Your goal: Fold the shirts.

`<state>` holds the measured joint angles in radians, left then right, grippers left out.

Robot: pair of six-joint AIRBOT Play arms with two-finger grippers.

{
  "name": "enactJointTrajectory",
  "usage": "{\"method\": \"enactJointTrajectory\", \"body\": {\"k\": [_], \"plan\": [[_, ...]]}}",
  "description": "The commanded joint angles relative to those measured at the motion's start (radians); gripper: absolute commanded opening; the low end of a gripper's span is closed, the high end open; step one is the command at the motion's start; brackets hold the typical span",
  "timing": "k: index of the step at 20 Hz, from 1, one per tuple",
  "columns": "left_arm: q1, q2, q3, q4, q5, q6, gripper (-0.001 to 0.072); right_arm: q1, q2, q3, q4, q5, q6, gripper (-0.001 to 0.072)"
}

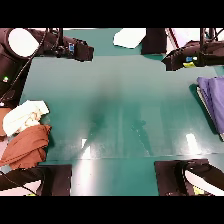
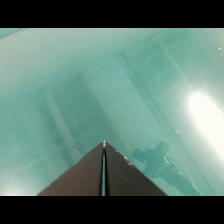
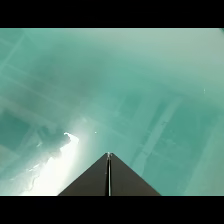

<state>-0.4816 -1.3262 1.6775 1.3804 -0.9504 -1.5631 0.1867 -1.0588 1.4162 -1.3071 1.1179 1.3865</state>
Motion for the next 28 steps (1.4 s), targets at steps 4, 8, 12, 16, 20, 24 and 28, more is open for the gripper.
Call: {"method": "enactJointTrajectory", "body": {"k": [4, 8, 12, 16, 20, 24, 28], "plan": [[0.0, 0.0, 0.0, 0.0, 0.0, 0.0, 0.0024, 0.004, 0.001, 0.001, -0.002, 0.0, 0.001, 0.0019], [0.0, 0.0, 0.0, 0.0, 0.0, 0.0, 0.0024, 0.004, 0.001, 0.001, -0.001, 0.0, 0.002, 0.0019], [0.0, 0.0, 0.0, -0.001, 0.0, -0.006, 0.0024, 0.005, 0.001, 0.001, 0.006, 0.013, 0.002, 0.0019], [0.0, 0.0, 0.0, -0.005, 0.048, -0.011, 0.0024, 0.005, 0.001, 0.001, 0.006, 0.015, 0.002, 0.0019], [0.096, 0.029, 0.027, 0.126, -0.101, -0.008, 0.0024, 0.004, 0.001, 0.001, 0.006, 0.019, 0.002, 0.0019], [0.382, 0.112, -0.053, 0.195, -0.333, -0.012, 0.0024, 0.004, 0.001, 0.001, 0.005, 0.022, 0.001, 0.0019], [0.609, 0.179, -0.306, 0.209, -0.475, 0.08, 0.0066, 0.004, -0.002, -0.003, 0.006, 0.017, 0.001, 0.002]]}}
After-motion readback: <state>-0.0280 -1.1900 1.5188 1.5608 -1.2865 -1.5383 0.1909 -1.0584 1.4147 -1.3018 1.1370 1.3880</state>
